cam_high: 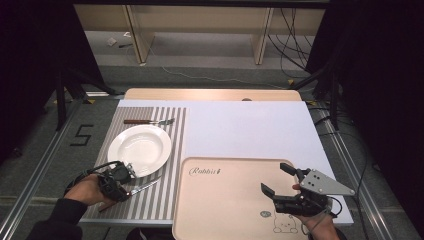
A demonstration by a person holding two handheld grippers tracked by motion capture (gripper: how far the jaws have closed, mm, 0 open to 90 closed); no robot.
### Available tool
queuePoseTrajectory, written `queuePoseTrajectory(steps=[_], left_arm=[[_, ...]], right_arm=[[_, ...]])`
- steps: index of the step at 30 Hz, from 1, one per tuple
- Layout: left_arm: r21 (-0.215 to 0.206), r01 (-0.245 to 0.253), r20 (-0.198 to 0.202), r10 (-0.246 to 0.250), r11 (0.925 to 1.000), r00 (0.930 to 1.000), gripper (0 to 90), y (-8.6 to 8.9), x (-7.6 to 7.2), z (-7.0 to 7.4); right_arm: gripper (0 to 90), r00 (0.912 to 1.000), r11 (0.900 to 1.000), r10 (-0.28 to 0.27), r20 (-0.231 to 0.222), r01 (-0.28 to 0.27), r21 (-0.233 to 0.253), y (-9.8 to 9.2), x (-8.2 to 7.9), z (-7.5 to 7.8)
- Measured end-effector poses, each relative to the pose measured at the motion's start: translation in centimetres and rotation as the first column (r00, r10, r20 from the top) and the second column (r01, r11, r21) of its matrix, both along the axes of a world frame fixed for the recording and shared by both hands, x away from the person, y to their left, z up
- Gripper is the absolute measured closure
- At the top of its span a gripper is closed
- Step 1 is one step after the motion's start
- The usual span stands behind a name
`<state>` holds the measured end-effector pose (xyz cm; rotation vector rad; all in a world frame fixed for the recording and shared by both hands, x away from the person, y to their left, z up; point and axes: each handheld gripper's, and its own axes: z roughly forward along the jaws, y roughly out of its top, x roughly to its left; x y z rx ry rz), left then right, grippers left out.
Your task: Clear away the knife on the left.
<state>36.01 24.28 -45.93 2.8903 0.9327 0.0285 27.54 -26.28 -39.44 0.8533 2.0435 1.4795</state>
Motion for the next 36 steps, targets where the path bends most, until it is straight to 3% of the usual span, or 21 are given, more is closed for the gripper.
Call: queuePoseTrajectory(steps=[6, 10, 13, 14, 18, 22, 23, 24, 25, 30, 36], left_arm=[[-0.02, -0.014, -0.001, 0.014, 0.9997, 0.9999, 76.6, 0.3, 0.0, 0.0], [-0.066, -0.028, -0.013, 0.027, 0.9974, 0.9995, 76.6, 0.4, 0.0, 0.2], [-0.117, -0.027, 0.0, 0.027, 0.9927, 0.9996, 76.7, 0.4, -0.1, 0.7], [-0.164, -0.037, -0.001, 0.037, 0.9858, 0.9993, 76.7, 0.3, -0.1, 1.0], [-0.207, -0.03, 0.002, 0.031, 0.9779, 0.9995, 76.6, 0.1, -0.3, 1.5], [-0.226, -0.025, 0.03, 0.033, 0.9738, 0.999, 76.7, -0.2, -0.5, 2.2], [-0.254, -0.031, 0.032, 0.04, 0.9668, 0.9987, 76.7, -0.2, -0.6, 2.6], [-0.254, -0.031, 0.032, 0.04, 0.9668, 0.9987, 76.7, -0.2, -0.6, 2.6], [-0.27, -0.036, 0.036, 0.047, 0.9623, 0.9982, 76.7, -0.2, -0.6, 2.8], [-0.354, -0.051, 0.012, 0.059, 0.9338, 0.9982, 76.6, -0.6, -0.8, 3.0], [-0.437, -0.054, 0.025, 0.072, 0.898, 0.9971, 76.6, -1.5, -1.0, 3.5]], right_arm=[[15.7, 1.0, 1.0, -0.002, 0.0, 0.002, 0.001, 0.0, 0.0, 0.0], [15.7, 1.0, 1.0, -0.002, 0.001, 0.002, 0.001, 0.0, 0.0, 0.0], [15.7, 1.0, 1.0, -0.001, 0.001, 0.001, 0.002, 0.0, 0.0, 0.0], [15.7, 1.0, 1.0, -0.001, 0.0, 0.001, 0.002, 0.0, 0.0, 0.0], [15.7, 1.0, 1.0, -0.002, 0.001, 0.002, 0.002, 0.0, 0.0, 0.0], [15.7, 1.0, 1.0, -0.003, 0.0, 0.003, 0.003, 0.0, 0.0, 0.0], [15.8, 1.0, 1.0, -0.003, 0.0, 0.003, 0.003, 0.0, 0.0, 0.0], [15.8, 1.0, 1.0, -0.003, 0.0, 0.003, 0.003, 0.0, 0.0, 0.0], [15.7, 1.0, 1.0, -0.004, 0.0, 0.004, 0.002, 0.0, 0.0, 0.0], [15.7, 1.0, 1.0, -0.004, -0.001, 0.004, 0.004, -0.1, 0.0, 0.0], [15.7, 1.0, 1.0, -0.004, 0.0, 0.004, 0.005, -0.1, 0.0, 0.0]])
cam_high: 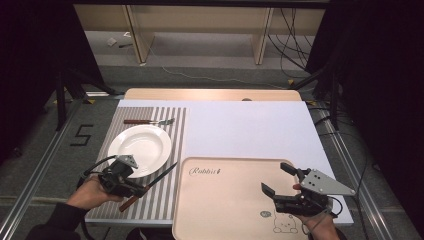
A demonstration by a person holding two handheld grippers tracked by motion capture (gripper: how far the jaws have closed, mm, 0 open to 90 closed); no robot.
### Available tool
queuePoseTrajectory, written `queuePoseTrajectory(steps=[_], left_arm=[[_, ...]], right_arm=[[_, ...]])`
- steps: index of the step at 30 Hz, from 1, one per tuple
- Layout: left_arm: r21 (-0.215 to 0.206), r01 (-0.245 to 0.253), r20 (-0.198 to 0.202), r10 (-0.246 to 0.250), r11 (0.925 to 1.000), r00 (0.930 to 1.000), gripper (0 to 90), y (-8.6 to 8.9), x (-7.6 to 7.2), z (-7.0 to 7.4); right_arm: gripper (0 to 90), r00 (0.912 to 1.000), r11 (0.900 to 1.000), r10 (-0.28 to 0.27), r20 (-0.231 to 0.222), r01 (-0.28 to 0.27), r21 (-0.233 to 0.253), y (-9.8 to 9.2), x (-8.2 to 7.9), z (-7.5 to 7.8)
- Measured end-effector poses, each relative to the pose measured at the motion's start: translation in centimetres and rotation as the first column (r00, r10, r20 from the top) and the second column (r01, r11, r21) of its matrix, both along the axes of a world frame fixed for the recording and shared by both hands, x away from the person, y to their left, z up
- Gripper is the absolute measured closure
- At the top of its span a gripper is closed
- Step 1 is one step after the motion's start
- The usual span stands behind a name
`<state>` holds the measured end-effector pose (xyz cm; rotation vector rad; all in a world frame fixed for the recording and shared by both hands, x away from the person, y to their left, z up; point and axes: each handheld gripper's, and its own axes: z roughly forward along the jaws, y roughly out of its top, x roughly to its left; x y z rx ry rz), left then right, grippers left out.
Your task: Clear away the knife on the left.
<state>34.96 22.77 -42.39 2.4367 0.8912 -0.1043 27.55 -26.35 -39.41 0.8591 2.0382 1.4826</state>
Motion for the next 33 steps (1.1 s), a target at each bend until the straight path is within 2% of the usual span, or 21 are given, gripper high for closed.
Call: queuePoseTrajectory(steps=[3, 4, 6, 9, 10, 11, 14, 15, 17, 19, 20, 22, 23, 24, 26, 29, 33], left_arm=[[-0.08, -0.029, -0.002, 0.029, 0.9964, 0.9996, 76.6, -0.4, -0.1, 0.3], [-0.123, -0.049, 0.001, 0.049, 0.9912, 0.9988, 76.5, -0.7, -0.2, 0.5], [-0.135, -0.048, 0.008, 0.05, 0.9897, 0.9987, 76.5, -0.8, -0.2, 0.6], [-0.175, -0.064, 0.022, 0.069, 0.9826, 0.9974, 76.5, -1.5, -0.5, 0.8], [-0.191, -0.06, 0.041, 0.069, 0.9798, 0.9967, 76.5, -1.7, -0.6, 0.8], [-0.195, -0.066, 0.028, 0.073, 0.9785, 0.997, 76.5, -1.9, -0.7, 0.9], [-0.242, -0.086, 0.021, 0.094, 0.9665, 0.9954, 76.5, -2.5, -0.9, 0.9], [-0.248, -0.086, 0.021, 0.095, 0.9648, 0.9953, 76.5, -2.6, -0.9, 0.9], [-0.278, -0.108, 0.017, 0.117, 0.9545, 0.9929, 76.5, -3.0, -1.0, 0.9], [-0.289, -0.121, 0.014, 0.131, 0.9496, 0.9913, 76.4, -3.4, -1.0, 0.9], [-0.289, -0.121, 0.014, 0.131, 0.9496, 0.9913, 76.4, -3.4, -1.0, 0.9], [-0.31, -0.133, -0.006, 0.138, 0.9413, 0.9904, 76.4, -3.7, -1.1, 0.9], [-0.323, -0.121, 0.006, 0.13, 0.9386, 0.9916, 76.4, -3.7, -1.0, 0.8], [-0.315, -0.138, -0.006, 0.144, 0.9389, 0.9896, 76.4, -3.9, -1.2, 0.9], [-0.32, -0.138, -0.002, 0.145, 0.9372, 0.9894, 76.5, -4.2, -1.2, 0.9], [-0.338, -0.137, -0.019, 0.139, 0.931, 0.9901, 76.5, -4.8, -1.3, 0.9], [-0.326, -0.131, -0.022, 0.132, 0.936, 0.9911, 76.4, -5.7, -1.4, 0.7]], right_arm=[[15.7, 1.0, 1.0, 0.001, -0.001, -0.001, 0.0, 0.0, 0.0, 0.0], [15.7, 1.0, 1.0, 0.0, -0.002, 0.0, 0.0, 0.0, 0.0, 0.0], [15.7, 1.0, 1.0, 0.001, -0.002, -0.001, 0.0, 0.0, 0.0, 0.0], [15.8, 1.0, 1.0, 0.002, 0.0, -0.002, 0.0, 0.0, 0.0, 0.0], [15.7, 1.0, 1.0, 0.002, 0.0, -0.002, -0.001, 0.0, 0.0, 0.0], [15.8, 1.0, 1.0, 0.002, 0.0, -0.002, -0.001, 0.0, 0.0, 0.0], [15.8, 1.0, 1.0, 0.002, 0.001, -0.002, -0.001, 0.0, 0.0, 0.0], [15.8, 1.0, 1.0, 0.002, 0.002, -0.002, -0.001, 0.0, 0.0, 0.0], [15.8, 1.0, 1.0, 0.003, 0.002, -0.003, -0.002, 0.0, -0.1, 0.0], [15.8, 1.0, 1.0, 0.003, 0.003, -0.003, -0.001, 0.0, -0.1, 0.0], [15.8, 1.0, 1.0, 0.003, 0.003, -0.003, -0.001, 0.0, -0.1, 0.0], [15.8, 1.0, 1.0, 0.003, 0.003, -0.003, -0.001, 0.0, -0.1, 0.0], [15.8, 1.0, 1.0, 0.003, 0.003, -0.003, -0.002, 0.0, -0.1, 0.0], [15.8, 1.0, 1.0, 0.003, 0.003, -0.003, -0.002, 0.0, -0.1, 0.0], [15.8, 1.0, 1.0, 0.003, 0.004, -0.003, -0.003, 0.0, -0.1, 0.0], [15.8, 1.0, 1.0, 0.003, 0.004, -0.003, -0.003, 0.0, -0.1, 0.0], [15.8, 1.0, 1.0, 0.003, 0.003, -0.003, -0.003, 0.0, -0.1, 0.0]])
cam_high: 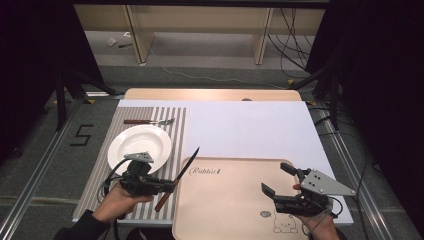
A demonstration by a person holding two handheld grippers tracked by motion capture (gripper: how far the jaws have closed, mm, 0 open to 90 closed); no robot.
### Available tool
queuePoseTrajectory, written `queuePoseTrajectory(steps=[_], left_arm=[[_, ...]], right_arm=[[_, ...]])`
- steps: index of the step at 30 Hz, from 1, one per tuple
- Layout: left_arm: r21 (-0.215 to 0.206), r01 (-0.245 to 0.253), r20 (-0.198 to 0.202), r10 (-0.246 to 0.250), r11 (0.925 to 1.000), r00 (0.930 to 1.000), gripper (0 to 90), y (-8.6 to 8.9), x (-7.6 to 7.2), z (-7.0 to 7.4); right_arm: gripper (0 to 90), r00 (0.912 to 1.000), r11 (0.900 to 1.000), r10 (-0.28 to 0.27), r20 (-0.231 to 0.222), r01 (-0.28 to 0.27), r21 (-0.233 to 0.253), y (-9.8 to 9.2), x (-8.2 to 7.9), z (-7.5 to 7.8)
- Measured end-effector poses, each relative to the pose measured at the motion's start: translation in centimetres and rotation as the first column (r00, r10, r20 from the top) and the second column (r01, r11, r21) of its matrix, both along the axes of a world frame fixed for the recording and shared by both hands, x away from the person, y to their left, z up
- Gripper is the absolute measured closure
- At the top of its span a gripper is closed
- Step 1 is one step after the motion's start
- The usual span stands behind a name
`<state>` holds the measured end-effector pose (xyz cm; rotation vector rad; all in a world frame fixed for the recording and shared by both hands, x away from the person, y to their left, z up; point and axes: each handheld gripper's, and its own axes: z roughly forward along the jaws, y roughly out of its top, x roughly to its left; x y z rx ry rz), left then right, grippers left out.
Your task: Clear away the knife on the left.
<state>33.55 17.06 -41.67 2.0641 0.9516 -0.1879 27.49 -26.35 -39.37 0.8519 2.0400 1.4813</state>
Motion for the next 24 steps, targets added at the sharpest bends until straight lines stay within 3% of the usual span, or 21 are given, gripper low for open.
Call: queuePoseTrajectory(steps=[13, 17, 19, 24], left_arm=[[-0.003, -0.007, -0.049, 0.007, 1.0, 0.9988, 76.5, -2.3, 0.1, -0.7], [-0.007, 0.015, -0.069, -0.015, 0.9999, 0.9975, 76.5, -3.2, 0.2, -0.9], [-0.034, 0.026, -0.096, -0.03, 0.9991, 0.9949, 76.5, -3.6, 0.2, -1.2], [-0.008, 0.048, -0.1, -0.048, 0.9988, 0.9938, 76.5, -4.6, 0.3, -1.6]], right_arm=[[15.8, 1.0, 1.0, 0.001, 0.001, -0.001, -0.001, 0.0, 0.0, 0.0], [15.8, 1.0, 1.0, 0.001, 0.001, -0.001, 0.0, 0.0, 0.0, 0.0], [15.8, 1.0, 1.0, 0.001, 0.001, -0.001, 0.0, 0.0, 0.0, 0.0], [15.8, 1.0, 1.0, 0.001, 0.0, -0.001, 0.001, 0.0, 0.0, 0.0]])
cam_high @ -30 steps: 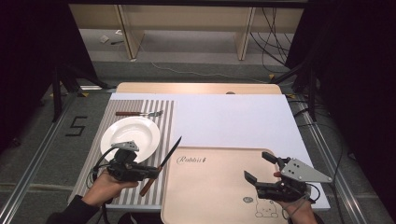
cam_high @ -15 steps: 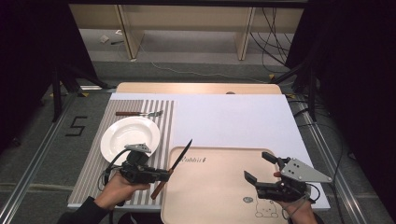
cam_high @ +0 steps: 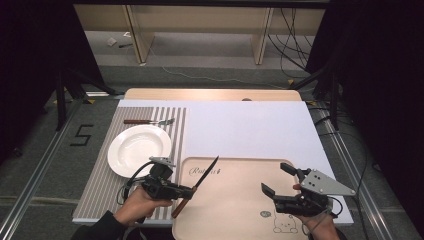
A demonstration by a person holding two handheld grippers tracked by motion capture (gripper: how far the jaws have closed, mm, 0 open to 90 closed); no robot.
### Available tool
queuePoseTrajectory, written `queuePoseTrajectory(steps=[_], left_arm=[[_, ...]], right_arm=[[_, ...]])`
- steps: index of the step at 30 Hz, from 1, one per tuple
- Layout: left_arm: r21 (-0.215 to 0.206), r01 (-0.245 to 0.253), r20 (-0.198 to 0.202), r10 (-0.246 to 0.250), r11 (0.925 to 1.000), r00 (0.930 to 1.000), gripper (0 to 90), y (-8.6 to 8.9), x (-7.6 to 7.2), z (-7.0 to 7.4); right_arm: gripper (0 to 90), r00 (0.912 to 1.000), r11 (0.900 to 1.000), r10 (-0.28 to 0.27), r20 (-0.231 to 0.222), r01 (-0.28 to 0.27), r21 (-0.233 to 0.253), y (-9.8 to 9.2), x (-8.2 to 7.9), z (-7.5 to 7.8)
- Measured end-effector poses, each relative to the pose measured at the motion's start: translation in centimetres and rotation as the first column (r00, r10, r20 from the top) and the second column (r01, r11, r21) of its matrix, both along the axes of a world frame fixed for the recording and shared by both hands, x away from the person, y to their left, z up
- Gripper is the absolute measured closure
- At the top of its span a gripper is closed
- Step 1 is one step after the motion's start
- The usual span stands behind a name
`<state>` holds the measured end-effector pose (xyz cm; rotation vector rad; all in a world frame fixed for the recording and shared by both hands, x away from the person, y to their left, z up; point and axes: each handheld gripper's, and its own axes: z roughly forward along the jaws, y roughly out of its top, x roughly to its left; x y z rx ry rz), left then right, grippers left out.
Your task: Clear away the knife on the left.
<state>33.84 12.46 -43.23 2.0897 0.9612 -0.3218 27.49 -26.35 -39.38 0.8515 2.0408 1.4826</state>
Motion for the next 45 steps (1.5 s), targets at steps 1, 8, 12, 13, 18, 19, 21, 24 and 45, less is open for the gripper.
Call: queuePoseTrajectory(steps=[1, 8, 12, 13, 18, 19, 21, 24, 45], left_arm=[[0.001, -0.003, -0.004, 0.003, 1.0, 1.0, 76.5, -0.2, 0.0, -0.1], [0.006, -0.001, -0.025, 0.001, 1.0, 0.9997, 76.5, -1.0, 0.2, -0.6], [0.01, -0.009, -0.039, 0.009, 0.9999, 0.9992, 76.5, -1.2, 0.4, -1.0], [0.012, -0.007, -0.041, 0.008, 0.9999, 0.9991, 76.5, -1.2, 0.5, -1.1], [0.017, -0.01, -0.07, 0.011, 0.9998, 0.9975, 76.4, -1.3, 0.6, -1.7], [0.024, -0.009, -0.071, 0.011, 0.9997, 0.9974, 76.5, -1.4, 0.6, -1.8], [0.03, -0.012, -0.084, 0.014, 0.9995, 0.9964, 76.4, -1.5, 0.6, -2.0], [0.049, -0.011, -0.084, 0.015, 0.9987, 0.9963, 76.4, -1.7, 0.5, -2.4], [0.139, -0.01, -0.103, 0.025, 0.9902, 0.9943, 76.2, -3.1, 0.4, -4.2]], right_arm=[[15.8, 1.0, 1.0, 0.0, 0.0, 0.0, 0.0, 0.0, 0.0, 0.0], [15.8, 1.0, 1.0, 0.001, 0.0, -0.001, 0.001, 0.0, 0.0, 0.0], [15.8, 1.0, 1.0, 0.001, 0.0, -0.001, 0.001, 0.0, 0.0, 0.0], [15.8, 1.0, 1.0, 0.002, 0.0, -0.002, 0.001, 0.0, 0.0, 0.0], [15.8, 1.0, 1.0, 0.002, 0.001, -0.002, 0.001, 0.0, 0.0, 0.0], [15.8, 1.0, 1.0, 0.002, 0.001, -0.002, 0.001, 0.0, 0.0, 0.0], [15.8, 1.0, 1.0, 0.002, 0.0, -0.002, 0.001, 0.0, 0.0, 0.0], [15.8, 1.0, 1.0, 0.002, 0.001, -0.002, 0.001, 0.0, 0.0, 0.0], [15.8, 1.0, 1.0, 0.007, 0.003, -0.007, 0.001, 0.0, -0.1, 0.1]])
